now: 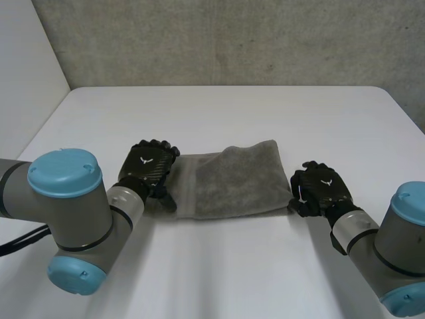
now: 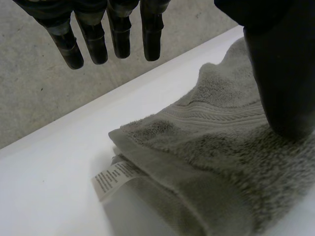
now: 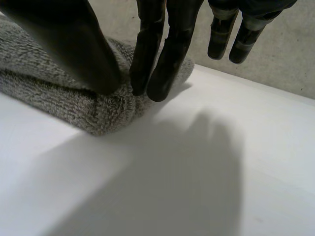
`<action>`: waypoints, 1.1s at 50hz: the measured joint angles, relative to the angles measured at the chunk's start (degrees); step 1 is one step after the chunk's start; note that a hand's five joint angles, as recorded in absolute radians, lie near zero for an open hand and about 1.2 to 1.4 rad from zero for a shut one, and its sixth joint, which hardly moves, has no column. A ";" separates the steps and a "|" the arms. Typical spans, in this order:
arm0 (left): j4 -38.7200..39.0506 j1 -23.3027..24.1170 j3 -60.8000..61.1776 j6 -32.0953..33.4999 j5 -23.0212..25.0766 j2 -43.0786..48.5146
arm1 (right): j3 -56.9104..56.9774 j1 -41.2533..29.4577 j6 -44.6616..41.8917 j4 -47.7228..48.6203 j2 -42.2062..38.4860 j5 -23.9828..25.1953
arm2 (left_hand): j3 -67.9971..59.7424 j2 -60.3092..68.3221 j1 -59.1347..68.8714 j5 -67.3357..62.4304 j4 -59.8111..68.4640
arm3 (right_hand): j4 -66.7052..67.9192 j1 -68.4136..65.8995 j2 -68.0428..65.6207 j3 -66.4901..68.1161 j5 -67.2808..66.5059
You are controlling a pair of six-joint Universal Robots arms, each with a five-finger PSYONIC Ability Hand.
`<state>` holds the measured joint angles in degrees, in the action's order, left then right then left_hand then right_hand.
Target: Fold the towel.
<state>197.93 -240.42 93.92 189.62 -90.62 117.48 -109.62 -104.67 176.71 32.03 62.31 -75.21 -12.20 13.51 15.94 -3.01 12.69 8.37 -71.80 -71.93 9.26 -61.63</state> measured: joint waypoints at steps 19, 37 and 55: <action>-0.05 -1.03 0.24 -0.23 -0.42 -0.72 | -3.41 8.29 4.99 -1.10 5.73 6.88 | 0.00 -0.01 0.00 0.00 0.00 | 0.00 -2.46 -4.37 0.00 -3.95; -0.23 -2.20 1.16 -0.48 -0.49 -3.86 | -5.29 25.46 -1.44 -6.47 21.93 17.21 | 0.00 -0.01 0.00 0.00 0.00 | 0.00 -2.79 -4.54 0.00 -4.45; -0.05 -2.16 2.23 -0.48 -0.34 -3.99 | 1.81 -7.29 -6.71 -7.10 15.02 22.74 | 0.00 -0.04 0.00 0.00 0.00 | 0.00 -3.60 -4.54 0.00 -4.77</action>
<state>197.88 -242.58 96.15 189.14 -90.96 113.49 -107.81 -111.96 170.00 24.93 77.33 -52.48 -12.20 13.47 15.94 -3.01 12.69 8.37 -75.40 -76.47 9.26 -66.39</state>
